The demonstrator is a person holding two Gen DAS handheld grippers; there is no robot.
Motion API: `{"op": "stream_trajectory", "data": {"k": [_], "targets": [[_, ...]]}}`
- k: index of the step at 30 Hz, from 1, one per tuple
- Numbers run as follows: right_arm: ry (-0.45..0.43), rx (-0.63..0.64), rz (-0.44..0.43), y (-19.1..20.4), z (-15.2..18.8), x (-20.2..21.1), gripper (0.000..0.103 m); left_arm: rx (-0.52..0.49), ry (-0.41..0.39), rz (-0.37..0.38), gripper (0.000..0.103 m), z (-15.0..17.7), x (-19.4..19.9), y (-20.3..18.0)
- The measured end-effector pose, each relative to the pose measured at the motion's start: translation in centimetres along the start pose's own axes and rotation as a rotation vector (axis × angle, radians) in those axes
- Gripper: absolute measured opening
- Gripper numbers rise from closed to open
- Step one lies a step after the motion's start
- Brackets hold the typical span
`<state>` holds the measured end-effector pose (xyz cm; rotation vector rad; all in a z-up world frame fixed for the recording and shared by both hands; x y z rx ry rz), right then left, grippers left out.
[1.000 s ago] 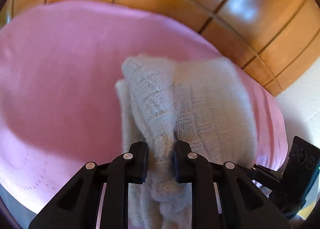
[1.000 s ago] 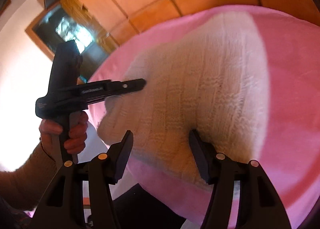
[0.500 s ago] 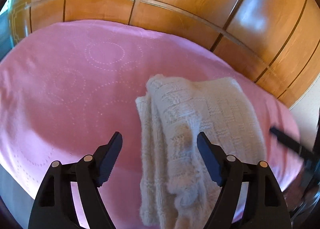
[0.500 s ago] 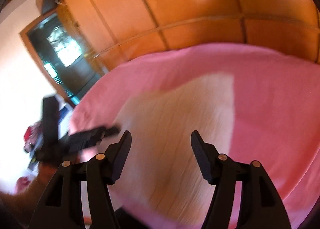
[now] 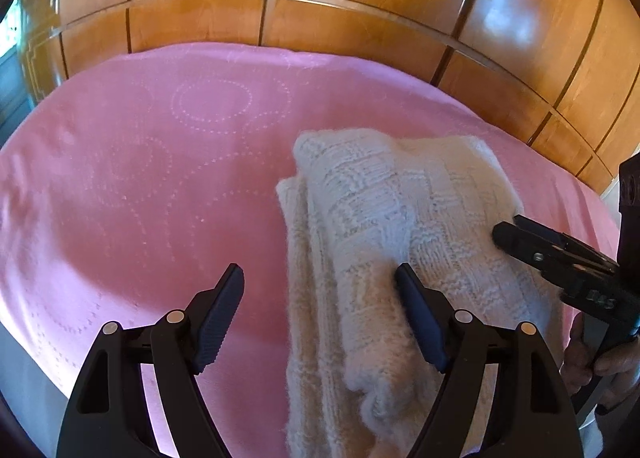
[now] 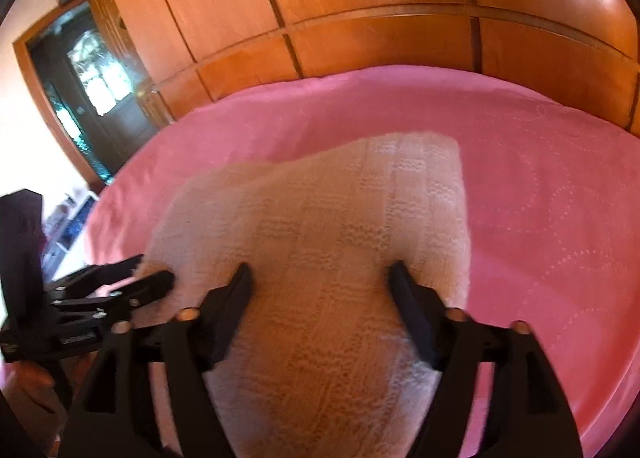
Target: Fold small clothes
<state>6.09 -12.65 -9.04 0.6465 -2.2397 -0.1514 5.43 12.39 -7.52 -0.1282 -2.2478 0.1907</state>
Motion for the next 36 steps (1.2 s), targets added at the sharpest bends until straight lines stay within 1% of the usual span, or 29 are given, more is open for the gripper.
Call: {"op": "stream_trajectory", "data": {"k": [1, 4, 5, 7, 12, 17, 21, 24, 26, 27, 28, 29, 30, 31, 32, 33, 36], "targets": [[-0.003, -0.003, -0.016, 0.0, 0.2, 0.8, 0.086, -0.003, -0.004, 0.003, 0.077, 0.1, 0.2, 0.0], [-0.020, -0.027, -0.033, 0.1, -0.3, 2.1, 0.093, -0.014, -0.010, -0.001, 0.077, 0.4, 0.6, -0.1], [-0.025, -0.039, -0.035, 0.1, -0.4, 2.5, 0.093, -0.016, -0.010, 0.001, 0.078, 0.5, 0.6, 0.0], [-0.023, -0.079, -0.051, -1.2, -0.8, 2.8, 0.096, -0.016, -0.014, 0.001, 0.082, 0.7, 0.7, 0.2], [0.016, -0.194, -0.086, -4.2, -1.0, 1.8, 0.097, 0.013, -0.010, 0.039, 0.085, 1.1, 0.6, 0.9], [0.083, -0.271, -0.142, -6.4, -0.5, 0.1, 0.097, 0.066, -0.003, 0.107, 0.085, 1.4, 0.2, 1.7], [0.126, -0.319, -0.236, -7.1, 0.0, -1.0, 0.097, 0.091, 0.005, 0.155, 0.085, 1.7, -0.2, 2.1], [0.148, -0.329, -0.306, -7.0, 0.2, -1.9, 0.098, 0.138, 0.022, 0.241, 0.085, 1.9, -1.1, 3.0], [0.162, -0.309, -0.316, -6.5, 0.2, -2.3, 0.098, 0.189, 0.035, 0.327, 0.084, 2.2, -1.9, 3.8], [0.168, -0.303, -0.315, -6.2, 0.2, -2.4, 0.096, 0.200, 0.031, 0.361, 0.081, 2.3, -2.2, 4.2], [0.174, -0.299, -0.307, -6.0, 0.1, -2.5, 0.087, 0.204, 0.030, 0.389, 0.070, 2.4, -2.3, 4.3], [0.176, -0.295, -0.302, -5.8, 0.1, -2.5, 0.081, 0.214, 0.035, 0.447, 0.053, 2.4, -2.5, 4.5], [0.173, -0.298, -0.300, -5.7, 0.1, -2.5, 0.070, 0.237, 0.043, 0.506, 0.049, 2.5, -2.6, 4.6], [0.162, -0.303, -0.299, -5.6, 0.0, -2.1, 0.061, 0.246, 0.040, 0.514, 0.044, 2.5, -2.5, 4.7], [0.152, -0.301, -0.296, -5.3, -0.1, -1.7, 0.058, 0.233, 0.035, 0.528, 0.039, 2.6, -2.4, 4.5], [0.138, -0.290, -0.288, -4.9, -0.2, -1.0, 0.054, 0.231, 0.033, 0.536, 0.038, 2.6, -2.1, 4.4], [0.107, -0.276, -0.280, -4.2, -0.3, 0.4, 0.049, 0.254, 0.025, 0.567, 0.034, 2.4, -1.4, 4.1]]}}
Point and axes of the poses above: each gripper's, at about its wrist camera, not at the fingertips, and x roughly against the way its jaws point, y to its left, z to its underside, the point moved 1 cm from there along -x, roughly the way its jaws point, and after that the axes turned 3 degrees about -x, right-handed, at the moved point
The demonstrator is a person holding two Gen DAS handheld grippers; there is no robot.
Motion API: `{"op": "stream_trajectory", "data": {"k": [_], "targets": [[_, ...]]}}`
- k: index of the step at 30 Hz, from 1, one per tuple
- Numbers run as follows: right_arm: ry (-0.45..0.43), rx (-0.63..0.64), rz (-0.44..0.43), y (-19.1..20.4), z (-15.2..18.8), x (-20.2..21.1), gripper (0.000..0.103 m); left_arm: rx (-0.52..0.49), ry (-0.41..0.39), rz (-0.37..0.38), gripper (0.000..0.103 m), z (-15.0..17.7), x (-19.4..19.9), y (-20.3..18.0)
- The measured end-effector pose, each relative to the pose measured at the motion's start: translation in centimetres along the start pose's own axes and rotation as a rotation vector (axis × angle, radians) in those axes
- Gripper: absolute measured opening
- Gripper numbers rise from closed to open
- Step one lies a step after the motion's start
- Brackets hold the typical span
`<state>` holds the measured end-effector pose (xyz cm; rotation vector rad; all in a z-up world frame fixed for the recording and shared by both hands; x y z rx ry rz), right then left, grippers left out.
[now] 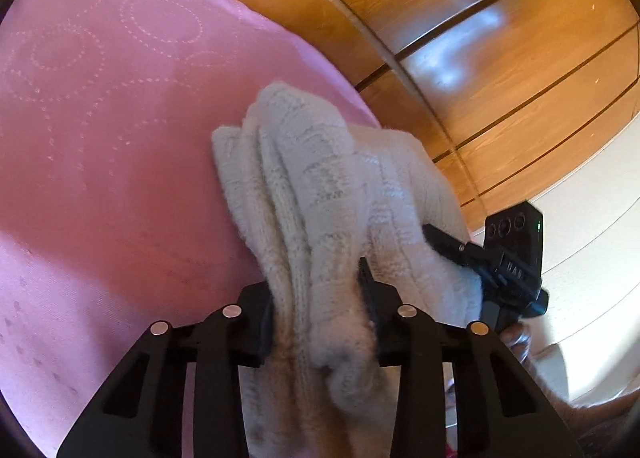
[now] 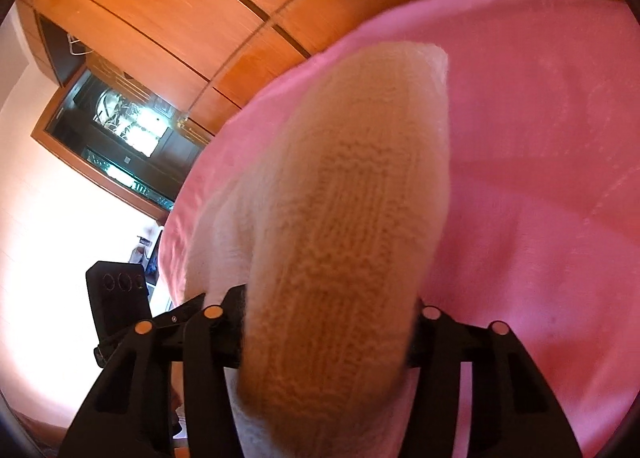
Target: Fold small clothes
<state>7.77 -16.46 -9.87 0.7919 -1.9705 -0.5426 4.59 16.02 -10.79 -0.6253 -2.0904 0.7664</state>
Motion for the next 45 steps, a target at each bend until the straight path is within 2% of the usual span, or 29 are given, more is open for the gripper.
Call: {"op": "stream_trajectory", "data": {"k": [4, 7, 12, 15, 18, 20, 22, 23, 24, 27, 29, 30, 32, 34, 36, 39, 41, 42, 44, 45], "targets": [[-0.076, 0.001, -0.006, 0.4, 0.6, 3.5, 0.047, -0.048, 0.001, 0.042, 0.032, -0.5, -0.1, -3.1], [-0.164, -0.015, 0.005, -0.6, 0.7, 7.7, 0.047, -0.106, 0.027, 0.094, 0.032, -1.3, -2.2, -6.8], [-0.331, -0.061, 0.063, -4.1, 0.4, 15.6, 0.047, -0.266, 0.085, 0.172, 0.032, -3.5, -8.6, -15.4], [-0.425, -0.112, 0.132, -7.7, 1.0, 20.2, 0.047, -0.346, 0.128, 0.187, 0.032, -3.9, -13.0, -19.9], [-0.469, -0.187, 0.255, -12.2, 2.0, 22.9, 0.050, -0.444, 0.195, 0.133, 0.031, -3.7, -18.7, -24.1], [-0.458, -0.250, 0.389, -16.0, 3.1, 23.4, 0.053, -0.551, 0.266, 0.006, 0.030, -1.9, -23.7, -26.3], [-0.412, -0.328, 0.470, -19.5, 4.4, 22.7, 0.071, -0.678, 0.322, -0.132, 0.030, 0.3, -27.4, -27.2], [-0.427, -0.358, 0.443, -20.7, 5.1, 22.6, 0.075, -0.727, 0.341, -0.170, 0.031, 1.5, -28.8, -27.2], [-0.455, -0.373, 0.426, -21.2, 5.7, 22.8, 0.085, -0.748, 0.327, -0.187, 0.031, 1.9, -29.2, -27.2], [-0.481, -0.351, 0.473, -20.1, 6.2, 23.5, 0.090, -0.747, 0.283, -0.228, 0.031, 2.3, -28.4, -28.0], [-0.510, -0.317, 0.569, -18.7, 6.4, 24.5, 0.090, -0.757, 0.239, -0.265, 0.045, 2.8, -26.6, -28.4], [-0.534, -0.297, 0.607, -18.2, 6.7, 25.3, 0.087, -0.757, 0.211, -0.274, 0.047, 3.1, -25.2, -28.5], [-0.579, -0.245, 0.663, -15.8, 6.9, 26.0, 0.074, -0.738, 0.167, -0.274, 0.047, 3.0, -23.8, -28.6], [-0.596, -0.192, 0.666, -13.6, 7.5, 26.5, 0.054, -0.725, 0.134, -0.279, 0.047, 2.9, -23.1, -28.4], [-0.591, -0.146, 0.686, -11.8, 7.8, 26.0, 0.049, -0.733, 0.120, -0.292, 0.047, 3.4, -22.6, -27.9], [-0.518, -0.111, 0.706, -10.7, 8.9, 23.7, 0.047, -0.774, 0.164, -0.371, 0.047, 4.8, -24.2, -27.1], [-0.445, -0.095, 0.801, -10.9, 9.0, 21.1, 0.048, -0.763, 0.162, -0.377, 0.047, 4.8, -24.8, -26.6], [-0.441, -0.090, 0.843, -11.1, 9.3, 20.4, 0.049, -0.751, 0.158, -0.374, 0.047, 4.9, -24.7, -26.9], [-0.453, -0.097, 0.855, -11.0, 9.3, 20.4, 0.052, -0.744, 0.145, -0.376, 0.047, 4.8, -24.0, -27.3], [-0.456, -0.107, 0.846, -10.7, 9.2, 20.6, 0.061, -0.742, 0.135, -0.376, 0.047, 4.8, -23.3, -27.6]]}}
Point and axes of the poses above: each gripper's, at about its wrist camera, not at the fingertips, and x roughly against the way its jaws point, y to its left, z to its underside, the point moved 1 cm from there along -x, roughly the way its jaws point, and after that the axes turned 3 degrees about -x, right-handed, at the moved point
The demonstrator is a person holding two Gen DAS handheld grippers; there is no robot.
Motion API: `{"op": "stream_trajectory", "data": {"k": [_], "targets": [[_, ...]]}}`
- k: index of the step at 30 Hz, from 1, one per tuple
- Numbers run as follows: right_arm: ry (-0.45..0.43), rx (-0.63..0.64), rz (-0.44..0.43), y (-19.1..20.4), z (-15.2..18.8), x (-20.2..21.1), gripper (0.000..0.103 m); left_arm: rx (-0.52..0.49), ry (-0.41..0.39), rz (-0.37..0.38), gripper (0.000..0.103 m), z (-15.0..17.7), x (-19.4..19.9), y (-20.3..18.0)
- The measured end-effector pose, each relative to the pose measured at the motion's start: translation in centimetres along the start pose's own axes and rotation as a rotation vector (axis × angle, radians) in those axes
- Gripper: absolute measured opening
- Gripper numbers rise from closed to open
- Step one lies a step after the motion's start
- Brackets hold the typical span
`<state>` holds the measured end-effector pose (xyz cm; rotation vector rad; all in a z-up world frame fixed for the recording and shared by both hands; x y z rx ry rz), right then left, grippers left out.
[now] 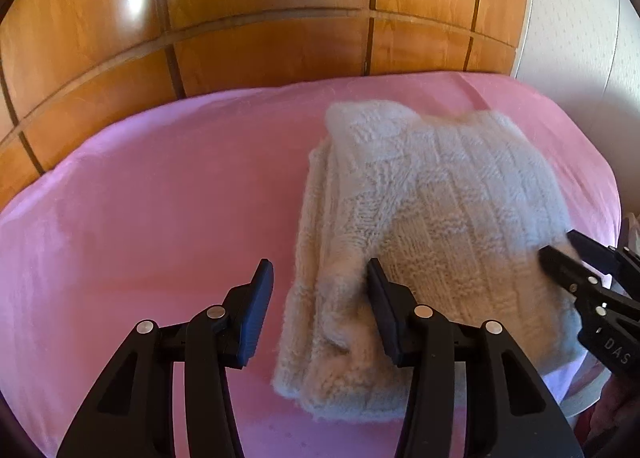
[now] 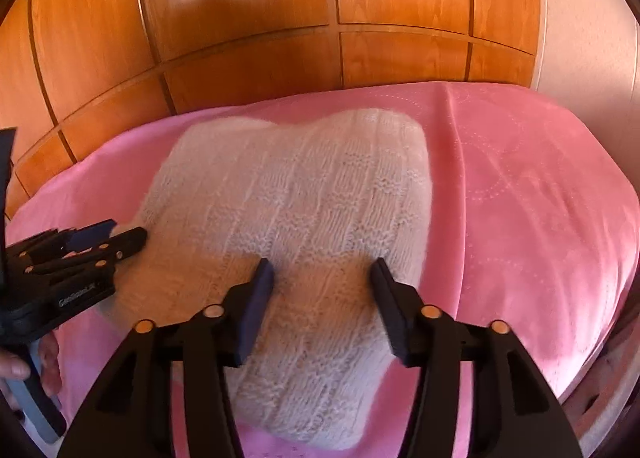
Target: Fold small clothes
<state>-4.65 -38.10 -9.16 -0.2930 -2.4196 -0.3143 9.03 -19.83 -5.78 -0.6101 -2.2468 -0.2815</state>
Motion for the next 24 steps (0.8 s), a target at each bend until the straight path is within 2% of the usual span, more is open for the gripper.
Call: {"op": "stream_trajectory", "data": {"k": [2, 5, 7, 11, 13, 17, 24], "targets": [[0.002, -0.033, -0.011, -0.1, -0.3, 0.3, 0.069, 0.016, -0.020, 0.006, 0.059, 0.1, 1.5, 0.2], [-0.021, -0.061, 0.006, 0.4, 0.2, 1.8, 0.080, 0.042, -0.075, -0.015, 0.069, 0.2, 3.5, 0.5], [-0.034, -0.083, 0.025, 0.8, 0.9, 2.9, 0.089, 0.063, -0.097, -0.027, 0.074, 0.4, 4.5, 0.8], [-0.073, -0.080, 0.110, 2.7, 1.6, 4.7, 0.099, 0.091, -0.125, -0.043, 0.078, 1.4, 6.8, 1.4], [-0.093, -0.060, 0.149, 3.3, 1.9, 5.2, 0.100, 0.096, -0.136, -0.061, 0.085, 1.8, 7.5, 1.4], [-0.110, -0.063, 0.180, 4.0, 2.2, 5.9, 0.100, 0.100, -0.163, -0.086, 0.091, 2.8, 8.9, 1.5], [-0.174, -0.092, 0.210, 4.3, 2.0, 7.6, 0.101, 0.118, -0.164, -0.096, 0.092, 3.9, 9.9, 1.9]]}}
Point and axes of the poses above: each gripper's, at about its wrist camera, not at the fingertips, and x roughly against the way its jaws point, y to its left, z to its underside, the point moved 1 cm from there along -x, roughly the way its jaws point, and after that the axes turned 3 degrees about -x, right-handed, at the moved point
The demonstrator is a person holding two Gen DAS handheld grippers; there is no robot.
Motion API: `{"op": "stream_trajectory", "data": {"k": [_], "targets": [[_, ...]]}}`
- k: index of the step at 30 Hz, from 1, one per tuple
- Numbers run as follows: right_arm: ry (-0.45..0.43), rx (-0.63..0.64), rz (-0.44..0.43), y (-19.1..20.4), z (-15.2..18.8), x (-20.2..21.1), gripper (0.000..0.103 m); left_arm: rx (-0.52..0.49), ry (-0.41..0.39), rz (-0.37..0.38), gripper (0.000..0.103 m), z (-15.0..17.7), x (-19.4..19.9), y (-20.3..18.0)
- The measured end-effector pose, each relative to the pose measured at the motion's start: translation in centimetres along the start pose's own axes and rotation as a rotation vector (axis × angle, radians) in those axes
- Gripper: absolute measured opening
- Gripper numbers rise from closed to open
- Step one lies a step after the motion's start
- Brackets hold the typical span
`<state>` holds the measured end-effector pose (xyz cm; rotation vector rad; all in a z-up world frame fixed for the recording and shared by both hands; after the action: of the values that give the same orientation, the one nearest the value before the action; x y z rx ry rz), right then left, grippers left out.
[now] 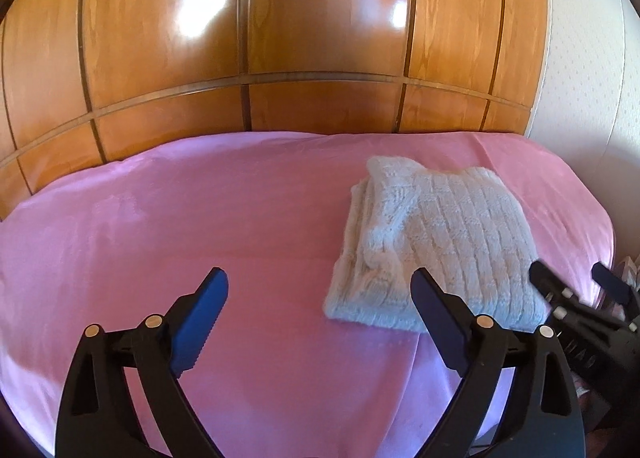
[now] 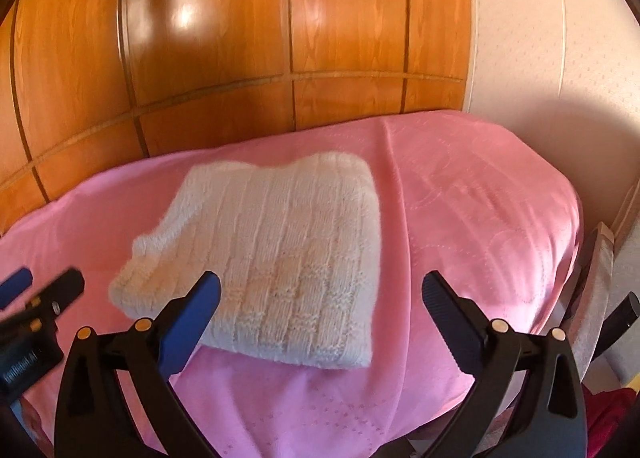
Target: Fold small clothes
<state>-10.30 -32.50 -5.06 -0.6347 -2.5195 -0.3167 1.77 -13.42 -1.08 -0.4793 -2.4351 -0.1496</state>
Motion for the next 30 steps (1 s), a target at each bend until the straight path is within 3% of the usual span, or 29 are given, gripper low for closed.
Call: {"op": "stream_trajectory", "data": {"k": [13, 30], "targets": [[-0.002, -0.005, -0.022, 0.3, 0.3, 0.7, 0.101, -0.007, -0.028, -0.016, 0.098, 0.3, 1.4, -0.1], [-0.014, -0.005, -0.030, 0.5, 0.2, 1.1, 0.101, -0.010, -0.031, -0.027, 0.098, 0.2, 1.5, -0.2]]}}
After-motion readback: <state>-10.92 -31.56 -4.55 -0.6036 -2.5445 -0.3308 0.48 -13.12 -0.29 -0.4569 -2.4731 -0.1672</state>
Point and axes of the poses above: each gripper's, at about its wrist camera, not at the fingertips, and x roughly against the way its jaws point, y to its left, z to its underside, the point moved 1 cm from there along -x, roughly the way its jaws point, and after that the axes turned 3 degrees about -x, right-handed, at the moved point
